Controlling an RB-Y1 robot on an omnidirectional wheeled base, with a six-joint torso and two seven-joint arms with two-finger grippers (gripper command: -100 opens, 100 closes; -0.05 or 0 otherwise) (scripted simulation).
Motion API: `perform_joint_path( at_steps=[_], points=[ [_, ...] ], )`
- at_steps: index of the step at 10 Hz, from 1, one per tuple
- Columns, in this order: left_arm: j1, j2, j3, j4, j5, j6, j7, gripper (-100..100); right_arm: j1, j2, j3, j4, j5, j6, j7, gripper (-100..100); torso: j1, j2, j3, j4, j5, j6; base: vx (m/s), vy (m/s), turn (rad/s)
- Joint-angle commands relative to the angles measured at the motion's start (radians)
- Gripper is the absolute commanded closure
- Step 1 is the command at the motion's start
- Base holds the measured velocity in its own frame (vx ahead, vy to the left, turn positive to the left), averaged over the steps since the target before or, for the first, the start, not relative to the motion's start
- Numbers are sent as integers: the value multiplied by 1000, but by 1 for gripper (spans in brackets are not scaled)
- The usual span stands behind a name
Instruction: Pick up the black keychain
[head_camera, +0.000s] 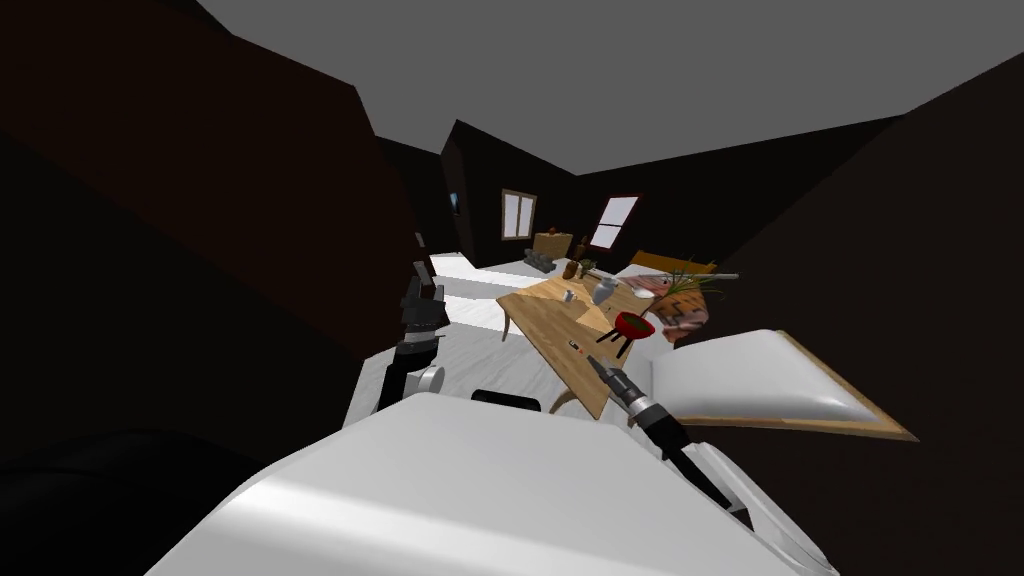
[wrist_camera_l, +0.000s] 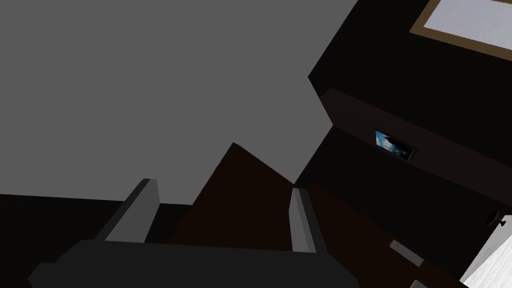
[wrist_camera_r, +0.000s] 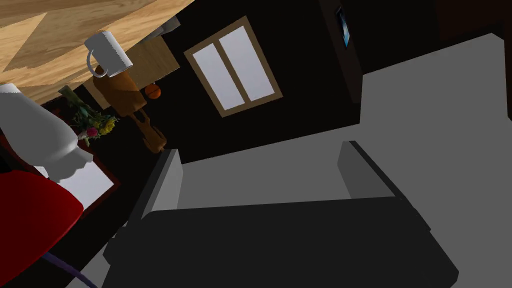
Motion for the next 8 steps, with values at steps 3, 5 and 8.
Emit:
perform_joint_path(
  at_steps=[3,5,8],
  points=[
    [0,0,0,0,0,0,0,0,19,-51,7,92,54,-4,8,-100,0,-1,0,0,0,0,20,5,269],
    [0,0,0,0,0,0,0,0,48,-107,25,171,119,-7,19,-100,0,-1,-1,0,0,0,43,14,370],
    [0,0,0,0,0,0,0,0,79,-153,49,289,190,-10,28,-100,1,-3,-2,-1,0,0,61,15,341]
  ],
)
